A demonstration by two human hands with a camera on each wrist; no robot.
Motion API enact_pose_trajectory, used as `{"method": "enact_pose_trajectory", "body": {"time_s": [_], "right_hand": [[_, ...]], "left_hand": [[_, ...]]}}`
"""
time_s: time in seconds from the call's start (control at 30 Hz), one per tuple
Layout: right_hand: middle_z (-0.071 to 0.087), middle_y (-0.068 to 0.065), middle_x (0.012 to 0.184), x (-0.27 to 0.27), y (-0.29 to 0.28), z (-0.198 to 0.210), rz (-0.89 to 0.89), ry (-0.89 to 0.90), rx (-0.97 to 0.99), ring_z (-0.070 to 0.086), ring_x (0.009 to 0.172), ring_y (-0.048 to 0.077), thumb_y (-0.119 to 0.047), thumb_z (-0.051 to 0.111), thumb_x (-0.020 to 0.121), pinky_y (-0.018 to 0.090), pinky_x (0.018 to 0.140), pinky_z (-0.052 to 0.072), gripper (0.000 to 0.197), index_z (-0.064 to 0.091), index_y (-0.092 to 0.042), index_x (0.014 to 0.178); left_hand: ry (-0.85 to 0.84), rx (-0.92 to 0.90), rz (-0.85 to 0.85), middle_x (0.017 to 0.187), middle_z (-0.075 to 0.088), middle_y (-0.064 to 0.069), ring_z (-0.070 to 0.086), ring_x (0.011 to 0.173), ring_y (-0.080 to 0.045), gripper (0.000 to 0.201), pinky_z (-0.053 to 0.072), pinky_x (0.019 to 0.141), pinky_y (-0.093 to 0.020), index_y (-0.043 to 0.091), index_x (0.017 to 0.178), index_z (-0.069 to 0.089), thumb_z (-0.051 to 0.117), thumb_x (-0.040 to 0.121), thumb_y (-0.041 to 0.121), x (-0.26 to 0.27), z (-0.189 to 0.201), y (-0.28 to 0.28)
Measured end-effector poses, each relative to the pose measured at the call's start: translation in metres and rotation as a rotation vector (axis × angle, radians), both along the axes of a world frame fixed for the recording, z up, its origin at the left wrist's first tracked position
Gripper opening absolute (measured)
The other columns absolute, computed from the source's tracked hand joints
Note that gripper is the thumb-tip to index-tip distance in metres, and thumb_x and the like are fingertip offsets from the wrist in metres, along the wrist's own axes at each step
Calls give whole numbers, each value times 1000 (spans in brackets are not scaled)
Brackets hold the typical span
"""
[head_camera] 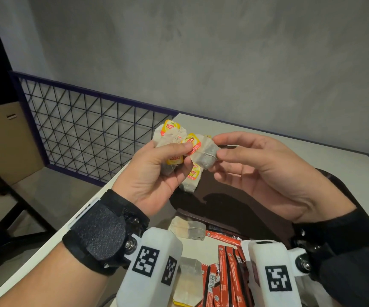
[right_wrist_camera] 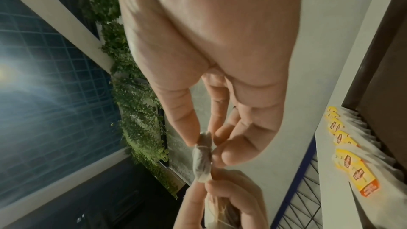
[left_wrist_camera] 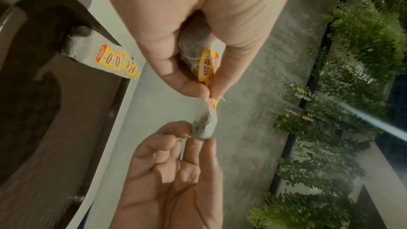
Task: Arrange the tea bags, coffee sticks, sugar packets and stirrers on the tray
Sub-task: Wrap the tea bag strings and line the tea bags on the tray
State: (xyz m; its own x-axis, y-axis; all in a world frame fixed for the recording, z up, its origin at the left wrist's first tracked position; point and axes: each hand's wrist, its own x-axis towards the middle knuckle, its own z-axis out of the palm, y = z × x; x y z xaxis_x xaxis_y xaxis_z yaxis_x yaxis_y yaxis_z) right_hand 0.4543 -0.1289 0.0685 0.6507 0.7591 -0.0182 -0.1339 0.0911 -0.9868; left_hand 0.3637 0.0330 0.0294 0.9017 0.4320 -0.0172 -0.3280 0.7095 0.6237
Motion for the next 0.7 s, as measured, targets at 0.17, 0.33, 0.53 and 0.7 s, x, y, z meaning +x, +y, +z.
{"method": "enact_pose_trajectory", "body": {"time_s": [0.17, 0.33, 0.53, 0.7], "right_hand": [[76, 14, 98, -2, 1, -5, 53, -163, -124, 72, 82, 22, -13, 77, 75, 32, 74, 58, 35, 73, -8, 110], [75, 16, 97, -1, 1, -6, 56, -269, -185, 69, 81, 21, -6, 76, 84, 32, 72, 57, 25, 72, -6, 108], [76, 8, 104, 1, 2, -5, -25, -347, -210, 66, 92, 17, -43, 72, 79, 38, 84, 52, 40, 77, -9, 98], [75, 9, 91, 1, 4, -10, -48, -390, -192, 63, 85, 20, -27, 75, 87, 36, 76, 48, 16, 77, -12, 91]], "left_hand": [[-6, 16, -7, 121, 68, -22, 69, 94, -24, 61, 55, 57, -20, -1, 128, 58, 74, 69, -3, 0, -1, 2], [-10, 79, 32, 101, 71, -15, 71, 77, -18, 53, 53, 54, -19, 4, 117, 59, 75, 66, -1, 1, -3, 2], [17, 211, -39, 89, 73, -7, 69, 69, -11, 51, 50, 51, -16, 6, 114, 61, 76, 65, 1, -1, 0, -4], [72, 314, -115, 106, 73, -15, 70, 95, -27, 59, 56, 79, -30, 4, 124, 62, 80, 69, -8, -1, -7, -6]]}}
